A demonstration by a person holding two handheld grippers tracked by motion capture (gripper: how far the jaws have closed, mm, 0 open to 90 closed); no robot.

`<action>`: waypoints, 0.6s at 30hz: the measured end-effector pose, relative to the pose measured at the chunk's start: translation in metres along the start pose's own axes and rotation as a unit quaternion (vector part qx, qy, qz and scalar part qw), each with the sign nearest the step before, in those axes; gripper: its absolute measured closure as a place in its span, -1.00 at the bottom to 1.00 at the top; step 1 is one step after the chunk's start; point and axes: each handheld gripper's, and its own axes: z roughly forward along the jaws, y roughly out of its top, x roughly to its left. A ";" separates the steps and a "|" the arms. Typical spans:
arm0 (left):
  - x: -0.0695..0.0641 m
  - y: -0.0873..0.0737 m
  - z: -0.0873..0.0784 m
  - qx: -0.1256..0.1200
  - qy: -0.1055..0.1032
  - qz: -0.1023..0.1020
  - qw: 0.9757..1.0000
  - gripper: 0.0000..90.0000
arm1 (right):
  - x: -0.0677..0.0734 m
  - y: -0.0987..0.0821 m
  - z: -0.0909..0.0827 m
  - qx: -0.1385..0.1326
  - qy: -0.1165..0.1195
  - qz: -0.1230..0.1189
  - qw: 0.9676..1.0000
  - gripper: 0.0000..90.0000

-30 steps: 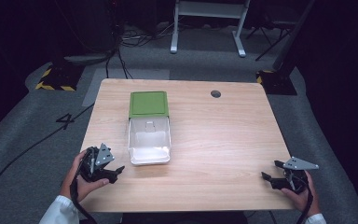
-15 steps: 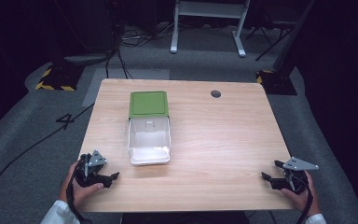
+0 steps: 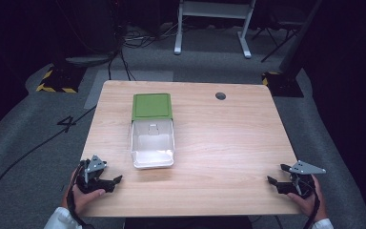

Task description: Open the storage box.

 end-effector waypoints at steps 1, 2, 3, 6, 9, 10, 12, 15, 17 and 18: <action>0.000 0.000 0.000 0.000 0.000 0.000 1.000 -0.65 | 0.000 0.000 0.000 -0.001 -0.001 -0.001 1.000 -0.57; 0.000 0.000 0.000 0.000 0.000 0.000 1.000 -0.65 | 0.001 0.000 0.000 -0.001 -0.003 -0.003 1.000 -0.57; 0.000 0.000 0.000 0.000 0.000 0.000 1.000 -0.66 | 0.001 0.000 0.000 -0.002 -0.004 -0.004 1.000 -0.57; 0.000 0.000 0.000 0.000 0.000 0.000 1.000 -0.65 | 0.000 0.000 0.000 0.000 -0.002 -0.002 1.000 -0.57; 0.001 0.001 0.000 0.001 0.002 0.002 1.000 -0.65 | 0.000 0.000 0.000 0.000 -0.002 -0.002 1.000 -0.57; 0.001 0.001 0.000 0.001 0.002 0.002 1.000 -0.66 | 0.000 0.000 0.000 0.000 -0.002 -0.002 1.000 -0.57; 0.001 0.001 0.001 0.001 0.003 -0.002 1.000 -0.65 | 0.000 0.000 0.000 -0.001 -0.001 -0.001 1.000 -0.57; 0.001 0.001 0.001 0.001 0.003 -0.001 1.000 -0.65 | 0.000 0.000 0.000 0.000 0.000 -0.001 1.000 -0.57; 0.001 0.001 0.001 0.001 0.003 -0.002 1.000 -0.66 | 0.000 0.000 0.000 -0.001 -0.002 -0.002 1.000 -0.57; 0.001 0.001 0.001 0.001 0.002 -0.002 1.000 -0.66 | 0.000 0.000 0.000 -0.001 -0.002 -0.003 1.000 -0.57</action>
